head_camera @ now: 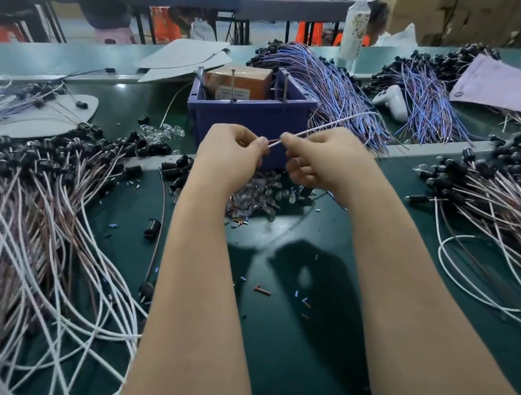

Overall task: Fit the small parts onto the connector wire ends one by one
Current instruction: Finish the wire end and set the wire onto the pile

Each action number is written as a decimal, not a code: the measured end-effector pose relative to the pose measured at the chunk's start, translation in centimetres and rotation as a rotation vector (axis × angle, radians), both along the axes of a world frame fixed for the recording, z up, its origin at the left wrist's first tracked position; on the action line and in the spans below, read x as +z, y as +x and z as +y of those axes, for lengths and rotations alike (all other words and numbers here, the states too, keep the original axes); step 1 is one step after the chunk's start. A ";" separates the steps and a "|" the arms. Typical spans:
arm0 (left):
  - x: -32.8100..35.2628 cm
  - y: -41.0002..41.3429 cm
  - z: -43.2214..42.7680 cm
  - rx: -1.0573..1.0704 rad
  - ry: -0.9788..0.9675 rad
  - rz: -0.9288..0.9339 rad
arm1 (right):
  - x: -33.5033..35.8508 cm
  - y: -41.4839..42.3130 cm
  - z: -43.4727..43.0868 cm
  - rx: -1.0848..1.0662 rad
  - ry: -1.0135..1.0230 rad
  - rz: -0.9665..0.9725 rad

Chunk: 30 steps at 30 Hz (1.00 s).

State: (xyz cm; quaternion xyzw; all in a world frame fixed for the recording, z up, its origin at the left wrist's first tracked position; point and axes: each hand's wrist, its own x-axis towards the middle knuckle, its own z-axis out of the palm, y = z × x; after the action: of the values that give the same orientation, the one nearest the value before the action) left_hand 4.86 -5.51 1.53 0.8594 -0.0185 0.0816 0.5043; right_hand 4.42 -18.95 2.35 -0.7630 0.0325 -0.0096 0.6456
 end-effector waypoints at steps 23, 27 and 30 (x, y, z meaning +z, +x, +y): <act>0.7 -0.9 1.1 -0.017 -0.204 0.015 | 0.5 0.6 -0.9 0.227 -0.706 -0.273; 0.9 -1.1 1.1 0.042 -0.198 0.030 | 0.2 0.7 -1.2 0.199 -0.698 -0.243; 0.9 -1.2 0.6 0.078 -0.159 0.043 | 0.0 0.9 -1.1 0.170 -0.707 -0.231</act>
State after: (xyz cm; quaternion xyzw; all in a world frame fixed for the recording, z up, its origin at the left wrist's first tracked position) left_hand 3.61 -4.87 2.44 0.8183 0.0325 0.0838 0.5677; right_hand 5.36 -20.09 2.33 -0.9324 -0.1092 -0.0523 0.3406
